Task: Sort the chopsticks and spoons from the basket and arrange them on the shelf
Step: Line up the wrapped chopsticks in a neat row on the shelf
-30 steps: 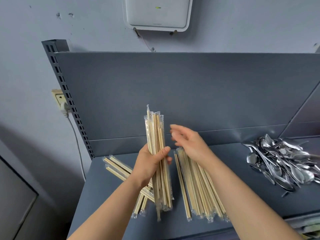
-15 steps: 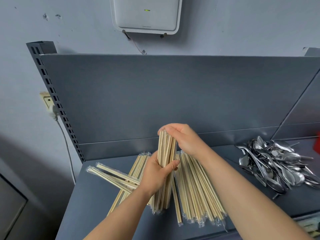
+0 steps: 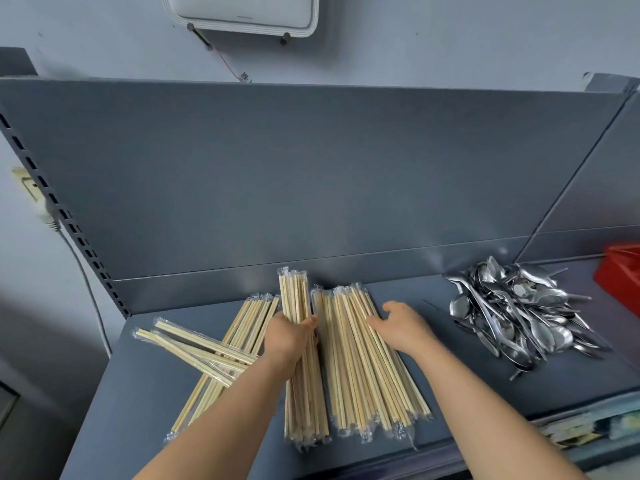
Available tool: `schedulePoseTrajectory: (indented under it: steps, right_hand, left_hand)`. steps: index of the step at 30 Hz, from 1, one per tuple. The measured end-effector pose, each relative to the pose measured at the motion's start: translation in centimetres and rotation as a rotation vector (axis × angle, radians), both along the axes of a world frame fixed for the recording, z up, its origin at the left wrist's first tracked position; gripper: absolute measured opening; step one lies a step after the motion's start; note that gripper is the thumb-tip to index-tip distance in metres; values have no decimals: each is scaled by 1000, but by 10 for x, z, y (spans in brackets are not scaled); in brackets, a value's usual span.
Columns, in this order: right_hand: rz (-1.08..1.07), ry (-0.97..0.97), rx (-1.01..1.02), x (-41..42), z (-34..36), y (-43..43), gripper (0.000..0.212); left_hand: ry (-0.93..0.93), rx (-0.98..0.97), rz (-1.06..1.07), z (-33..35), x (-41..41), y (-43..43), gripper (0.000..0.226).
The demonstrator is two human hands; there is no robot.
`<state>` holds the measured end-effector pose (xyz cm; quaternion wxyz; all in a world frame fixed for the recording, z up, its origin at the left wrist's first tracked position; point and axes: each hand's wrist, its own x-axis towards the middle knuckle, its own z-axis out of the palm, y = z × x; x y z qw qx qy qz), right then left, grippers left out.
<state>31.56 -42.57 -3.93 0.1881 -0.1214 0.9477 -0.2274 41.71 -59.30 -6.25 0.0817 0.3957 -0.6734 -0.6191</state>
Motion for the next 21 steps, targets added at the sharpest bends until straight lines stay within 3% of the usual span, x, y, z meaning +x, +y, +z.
schedulePoseTrajectory:
  steps: [2,4,7,9,14,21]
  right_hand:
    - [-14,-41,71,1,-11,8,74]
    - [-12,-67,52,2,-17,11,87]
    - [11,-99,26,2,-20,10,94]
    - [44,-83,52,4,-22,10,97]
    - [141,-12,143,8,-26,7,102]
    - [195,35,160,10,-36,-2,116]
  left_hand:
    - [-54,-99,11,-4,-4,4,30]
    - [-85,-127,5,-6,-7,9,38]
    - [-116,-120,-7,-11,-9,15,46]
    - [-142,-150,-10,-12,-11,18,39]
    - [-378,-387,-91,-11,-7,16,46]
    - [-317,-404,-98,-19,2,5,45]
